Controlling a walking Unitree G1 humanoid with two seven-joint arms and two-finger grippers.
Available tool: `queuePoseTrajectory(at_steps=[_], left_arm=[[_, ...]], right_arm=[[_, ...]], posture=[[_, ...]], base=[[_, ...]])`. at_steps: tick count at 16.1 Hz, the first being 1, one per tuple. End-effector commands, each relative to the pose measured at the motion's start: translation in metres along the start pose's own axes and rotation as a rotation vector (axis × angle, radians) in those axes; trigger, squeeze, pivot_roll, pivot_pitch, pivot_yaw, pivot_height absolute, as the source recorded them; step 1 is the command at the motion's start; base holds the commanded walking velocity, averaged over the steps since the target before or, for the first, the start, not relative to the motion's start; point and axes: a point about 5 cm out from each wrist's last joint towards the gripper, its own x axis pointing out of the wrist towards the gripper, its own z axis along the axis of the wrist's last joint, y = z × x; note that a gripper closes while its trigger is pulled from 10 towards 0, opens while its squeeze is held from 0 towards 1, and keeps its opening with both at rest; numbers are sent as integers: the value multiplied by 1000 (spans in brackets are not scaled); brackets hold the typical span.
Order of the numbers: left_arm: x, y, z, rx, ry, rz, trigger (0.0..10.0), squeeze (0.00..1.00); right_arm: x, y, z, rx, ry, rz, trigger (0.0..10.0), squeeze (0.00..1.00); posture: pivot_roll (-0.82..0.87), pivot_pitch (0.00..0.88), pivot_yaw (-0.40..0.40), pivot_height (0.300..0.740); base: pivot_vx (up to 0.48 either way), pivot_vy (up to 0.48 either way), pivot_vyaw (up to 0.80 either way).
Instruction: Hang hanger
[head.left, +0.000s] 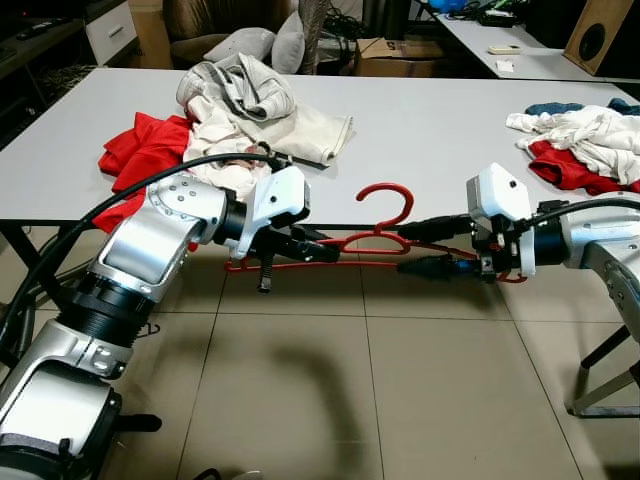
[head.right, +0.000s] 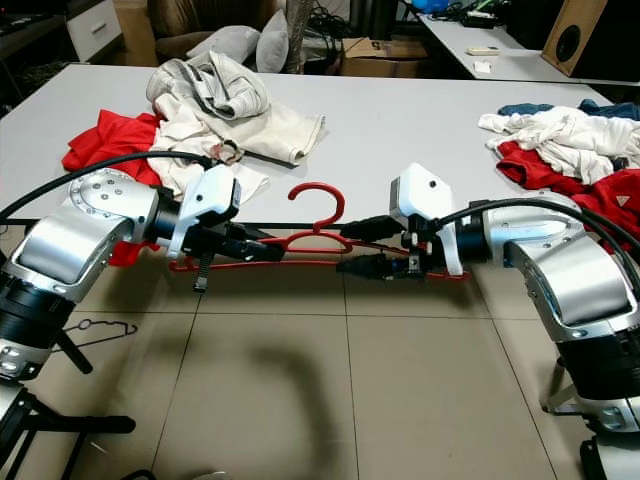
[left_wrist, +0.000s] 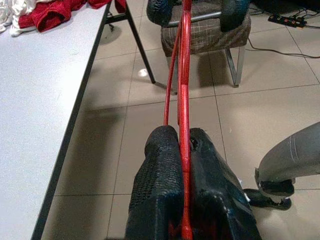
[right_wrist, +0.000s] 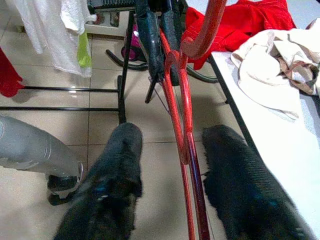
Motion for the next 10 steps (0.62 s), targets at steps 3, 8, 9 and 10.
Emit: queuePoseTrajectory(at_steps=[3,8,9,10], left_arm=[[1,2,12,43,-8,-16,0,0],[4,2,16,62,-5,-38,0,0],[5,2,16,64,-6,-40,0,0],[5,2,17,66,-7,-42,0,0]], right_arm=[[5,-2,4,-43,13,33,824,0],[9,-2,5,-42,2,66,784,0],[9,-2,5,-43,2,68,510,0],[10,-2,4,-40,-1,67,0,0]], posture=[[-34,0,-3,740],[-33,0,-3,740],[-33,0,-1,740],[-33,0,0,740]], base=[[0,0,0],[0,0,0],[0,0,0],[0,0,0]])
